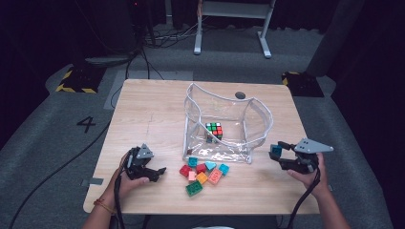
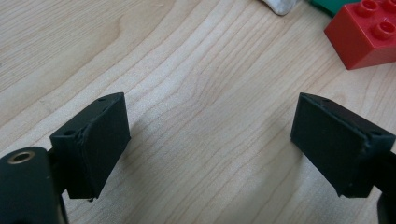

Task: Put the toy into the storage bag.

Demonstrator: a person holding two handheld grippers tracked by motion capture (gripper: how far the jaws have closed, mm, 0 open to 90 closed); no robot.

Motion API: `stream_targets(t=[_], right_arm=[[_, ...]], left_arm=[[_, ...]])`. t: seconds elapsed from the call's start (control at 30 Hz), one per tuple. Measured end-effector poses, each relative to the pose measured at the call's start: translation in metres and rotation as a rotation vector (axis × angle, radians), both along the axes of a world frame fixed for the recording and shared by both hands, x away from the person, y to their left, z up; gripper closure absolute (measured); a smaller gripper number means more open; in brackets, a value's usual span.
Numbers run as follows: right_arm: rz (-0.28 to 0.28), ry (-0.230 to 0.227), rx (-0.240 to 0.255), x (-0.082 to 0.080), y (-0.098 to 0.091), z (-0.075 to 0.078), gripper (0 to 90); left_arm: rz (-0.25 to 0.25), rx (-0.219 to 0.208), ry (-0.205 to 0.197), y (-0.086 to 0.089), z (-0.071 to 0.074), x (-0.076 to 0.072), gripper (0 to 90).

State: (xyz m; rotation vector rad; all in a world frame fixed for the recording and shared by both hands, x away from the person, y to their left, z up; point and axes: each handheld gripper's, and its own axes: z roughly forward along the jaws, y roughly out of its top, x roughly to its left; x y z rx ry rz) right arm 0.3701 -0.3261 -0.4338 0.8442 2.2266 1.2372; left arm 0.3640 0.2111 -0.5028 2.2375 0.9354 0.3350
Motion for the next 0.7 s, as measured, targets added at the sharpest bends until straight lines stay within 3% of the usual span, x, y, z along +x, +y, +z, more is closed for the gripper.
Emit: stream_targets(t=[0.13, 0.23, 0.43, 0.7], right_arm=[[-0.014, -0.032, -0.005, 0.013, -0.004, 0.02, 40.7], [-0.019, -0.047, 0.023, 0.024, -0.006, 0.033, 40.7], [-0.049, -0.067, 0.029, 0.048, -0.007, 0.052, 40.7], [-0.068, -0.103, 0.059, 0.067, 0.0, 0.08, 40.7]], left_arm=[[0.0, 0.0, -0.001, 0.0, 0.0, 0.0, 11.8], [0.0, 0.001, -0.001, 0.0, 0.0, 0.0, 11.8], [0.0, 0.0, 0.0, 0.0, 0.0, 0.0, 11.8], [0.0, 0.0, 0.0, 0.0, 0.0, 0.0, 11.8]])
